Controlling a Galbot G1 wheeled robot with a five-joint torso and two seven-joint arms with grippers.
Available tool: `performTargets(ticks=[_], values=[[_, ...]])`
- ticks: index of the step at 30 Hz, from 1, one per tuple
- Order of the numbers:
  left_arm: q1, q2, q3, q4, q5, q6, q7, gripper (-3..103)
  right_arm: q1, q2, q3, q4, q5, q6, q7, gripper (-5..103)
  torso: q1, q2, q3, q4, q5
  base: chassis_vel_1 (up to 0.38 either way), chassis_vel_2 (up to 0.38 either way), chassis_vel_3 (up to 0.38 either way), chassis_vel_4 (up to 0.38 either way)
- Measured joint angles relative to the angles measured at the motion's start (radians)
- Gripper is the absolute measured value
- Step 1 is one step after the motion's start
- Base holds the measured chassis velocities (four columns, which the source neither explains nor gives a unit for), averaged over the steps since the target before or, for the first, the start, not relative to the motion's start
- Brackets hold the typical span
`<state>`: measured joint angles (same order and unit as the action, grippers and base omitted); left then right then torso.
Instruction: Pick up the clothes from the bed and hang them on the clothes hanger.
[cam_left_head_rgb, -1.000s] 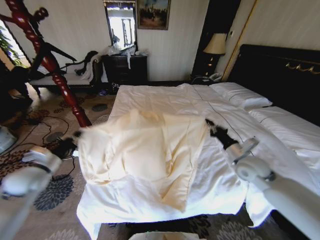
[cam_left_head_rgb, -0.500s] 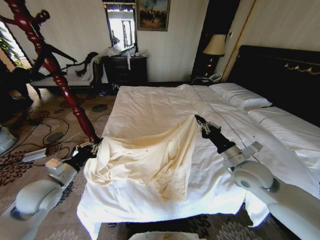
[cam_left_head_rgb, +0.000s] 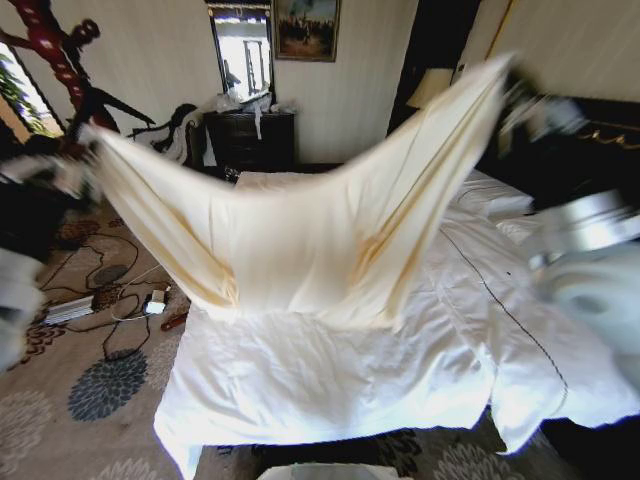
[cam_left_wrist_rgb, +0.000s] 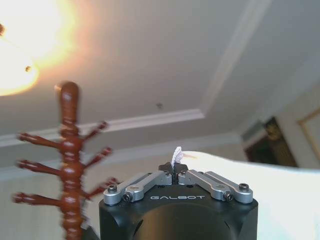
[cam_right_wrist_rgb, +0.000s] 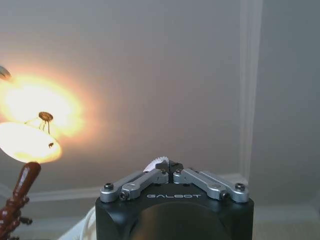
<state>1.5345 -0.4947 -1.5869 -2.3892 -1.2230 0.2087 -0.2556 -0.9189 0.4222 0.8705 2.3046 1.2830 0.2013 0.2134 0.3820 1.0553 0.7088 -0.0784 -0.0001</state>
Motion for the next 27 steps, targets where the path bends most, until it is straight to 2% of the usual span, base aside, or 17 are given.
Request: performTargets(ticks=[2,3,4,5,6,7,8,9,10,11,13,15,17,21,22,24,27], values=[[0.005,-0.034,-0.038,0.020,-0.005,0.020,-0.011,0,-0.027,0.046,0.039,0.002,-0.037,-0.001,-0.045,0,0.000,0.000,0.000,-0.0001,0.0006,0.000,0.000,0.000,0.000],[0.012,-0.073,-0.038,0.028,0.011,0.032,-0.012,0,-0.044,0.087,0.049,0.001,-0.063,0.001,-0.071,0,0.000,0.000,0.000,0.0001,0.0006,0.000,0.000,0.000,0.000],[0.019,-0.150,-0.006,0.033,0.058,0.039,-0.005,0,-0.066,0.171,0.049,-0.008,-0.101,0.007,-0.112,0,0.000,0.000,0.000,0.0010,-0.0006,0.000,0.000,0.000,0.000],[0.020,-0.196,0.019,0.031,0.086,0.040,0.002,0,-0.072,0.216,0.041,-0.016,-0.120,0.010,-0.130,0,0.000,0.000,0.000,0.0008,-0.0005,0.000,0.000,0.000,0.000],[0.018,-0.246,0.048,0.025,0.110,0.037,0.009,0,-0.076,0.260,0.027,-0.026,-0.138,0.011,-0.144,0,0.000,0.000,0.000,0.0007,-0.0001,0.000,0.000,0.000,0.000],[0.018,-0.246,0.048,0.025,0.110,0.037,0.009,0,-0.076,0.260,0.027,-0.026,-0.138,0.011,-0.144,0,0.000,0.000,0.000,0.0007,-0.0001,0.000,0.000,0.000,0.000],[0.015,-0.297,0.080,0.014,0.128,0.036,0.013,0,-0.077,0.294,0.011,-0.034,-0.152,0.012,-0.150,0,0.000,0.000,0.000,0.0010,0.0000,0.000,0.000,0.000,0.000],[0.001,-0.384,0.143,-0.008,0.150,0.033,0.016,0,-0.081,0.352,-0.025,-0.049,-0.175,0.011,-0.154,0,0.000,0.000,0.000,0.0013,-0.0002,0.000,0.000,0.000,0.000],[-0.010,-0.429,0.181,-0.024,0.159,0.033,0.016,0,-0.087,0.378,-0.043,-0.055,-0.186,0.009,-0.154,0,0.000,0.000,0.000,0.0010,0.0000,0.000,0.000,0.000,0.000],[-0.010,-0.429,0.181,-0.024,0.159,0.033,0.016,0,-0.087,0.378,-0.043,-0.055,-0.186,0.009,-0.154,0,0.000,0.000,0.000,0.0010,0.0000,0.000,0.000,0.000,0.000],[-0.023,-0.492,0.251,-0.059,0.179,0.037,0.023,0,-0.108,0.397,-0.076,-0.050,-0.192,-0.003,-0.133,0,0.000,0.000,0.000,0.0003,0.0000,0.000,0.000,0.000,0.000],[-0.023,-0.500,0.267,-0.070,0.184,0.039,0.028,-1,-0.118,0.396,-0.086,-0.041,-0.192,-0.008,-0.125,0,0.000,0.000,0.000,0.0003,0.0000,0.000,0.000,0.000,0.000],[-0.014,-0.501,0.292,-0.096,0.189,0.040,0.038,3,-0.156,0.377,-0.113,-0.007,-0.202,-0.025,-0.114,0,0.000,0.000,0.000,0.0002,0.0004,0.000,0.000,0.000,0.000],[-0.013,-0.486,0.296,-0.109,0.143,0.041,0.032,1,-0.188,0.364,-0.134,0.039,-0.217,-0.051,-0.113,0,0.000,0.000,0.000,0.0004,0.0003,0.000,0.000,0.000,0.000],[-0.021,-0.473,0.284,-0.109,0.094,0.046,0.023,0,-0.191,0.359,-0.135,0.069,-0.201,-0.065,-0.117,0,0.000,0.000,0.000,0.0003,0.0000,0.000,0.000,0.000,0.000],[-0.029,-0.459,0.268,-0.109,0.050,0.051,0.020,0,-0.188,0.352,-0.128,0.093,-0.157,-0.068,-0.137,0,0.000,0.000,0.000,0.0004,0.0001,0.000,0.000,0.000,0.000],[-0.033,-0.459,0.281,-0.109,0.046,0.052,0.021,0,-0.192,0.347,-0.127,0.094,-0.135,-0.067,-0.148,0,0.000,0.000,0.000,0.0007,0.0000,0.000,0.000,0.000,0.000]])
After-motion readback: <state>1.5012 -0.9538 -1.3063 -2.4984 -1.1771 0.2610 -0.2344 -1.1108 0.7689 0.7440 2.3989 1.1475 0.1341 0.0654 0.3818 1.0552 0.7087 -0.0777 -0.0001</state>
